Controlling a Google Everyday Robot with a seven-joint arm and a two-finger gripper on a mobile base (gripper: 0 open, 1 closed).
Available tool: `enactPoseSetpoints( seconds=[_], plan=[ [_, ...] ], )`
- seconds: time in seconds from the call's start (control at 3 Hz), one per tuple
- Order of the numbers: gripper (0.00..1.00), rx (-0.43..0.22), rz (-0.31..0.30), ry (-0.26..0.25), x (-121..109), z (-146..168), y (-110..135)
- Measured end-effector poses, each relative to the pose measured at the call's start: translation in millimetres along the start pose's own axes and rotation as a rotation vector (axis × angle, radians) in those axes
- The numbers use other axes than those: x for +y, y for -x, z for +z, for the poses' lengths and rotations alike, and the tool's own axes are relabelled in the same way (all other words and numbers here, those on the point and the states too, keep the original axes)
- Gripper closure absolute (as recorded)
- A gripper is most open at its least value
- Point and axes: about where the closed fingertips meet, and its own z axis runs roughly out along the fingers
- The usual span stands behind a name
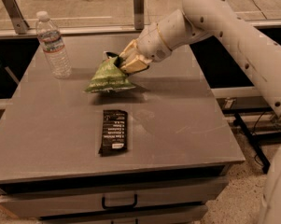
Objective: Move green jalapeno chip bag near rxbar chocolate
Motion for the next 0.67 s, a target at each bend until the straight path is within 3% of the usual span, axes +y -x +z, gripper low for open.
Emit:
enactPoseSetpoints(
  seconds=[0.33, 0.67],
  plan=[
    [0.51, 0.017, -0.018, 0.009, 13.3, -6.0, -3.8],
    [0.27, 0.027, -0.028, 0.011, 17.1, -11.0, -6.0]
  ],
)
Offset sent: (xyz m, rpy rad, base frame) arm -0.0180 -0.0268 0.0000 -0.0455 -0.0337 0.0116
